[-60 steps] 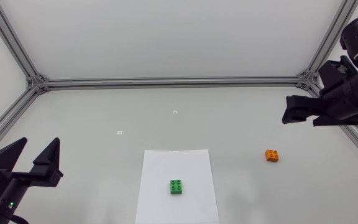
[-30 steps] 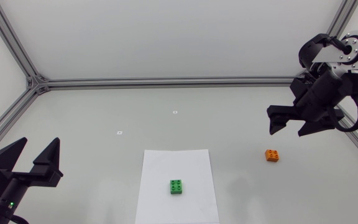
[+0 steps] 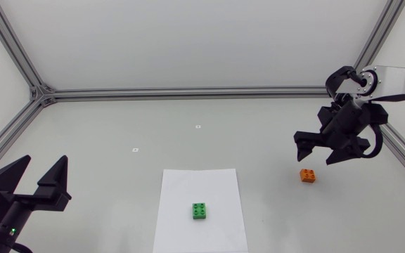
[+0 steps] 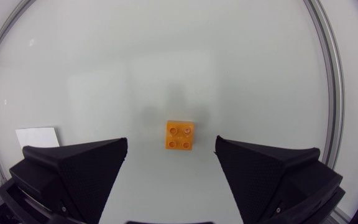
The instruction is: Pick up the orange 2x2 brick with the right arm and stack it on top of the green 2x2 brick in the center
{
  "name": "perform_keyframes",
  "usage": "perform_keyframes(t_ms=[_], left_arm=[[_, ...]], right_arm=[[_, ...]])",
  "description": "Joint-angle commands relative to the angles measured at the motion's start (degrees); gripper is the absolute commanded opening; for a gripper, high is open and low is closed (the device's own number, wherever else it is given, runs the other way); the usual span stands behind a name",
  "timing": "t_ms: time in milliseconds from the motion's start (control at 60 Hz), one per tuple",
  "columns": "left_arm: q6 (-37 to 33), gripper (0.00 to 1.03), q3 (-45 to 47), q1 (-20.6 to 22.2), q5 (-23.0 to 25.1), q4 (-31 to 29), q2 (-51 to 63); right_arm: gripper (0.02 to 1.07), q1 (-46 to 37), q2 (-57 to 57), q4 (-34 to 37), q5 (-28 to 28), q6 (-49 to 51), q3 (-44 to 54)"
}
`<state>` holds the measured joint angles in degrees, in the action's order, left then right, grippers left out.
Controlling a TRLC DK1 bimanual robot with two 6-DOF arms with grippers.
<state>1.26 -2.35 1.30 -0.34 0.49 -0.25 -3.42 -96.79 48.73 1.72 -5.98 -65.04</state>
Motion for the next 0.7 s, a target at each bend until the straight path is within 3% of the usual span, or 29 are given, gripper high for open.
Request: perform_keyframes(t_ms=[0, 683], left_arm=[[-0.73, 0.99, 2.35, -0.16, 0.25, -0.76, -0.45], [-0.73, 0.99, 2.35, -0.16, 0.25, -0.84, -0.45]], right_arm=[[1.03, -0.80, -1.91, -1.01, 0.22, 0.26, 2.11], [1.00, -1.59, -7.97, -6.02, 0.92, -0.79, 4.83]])
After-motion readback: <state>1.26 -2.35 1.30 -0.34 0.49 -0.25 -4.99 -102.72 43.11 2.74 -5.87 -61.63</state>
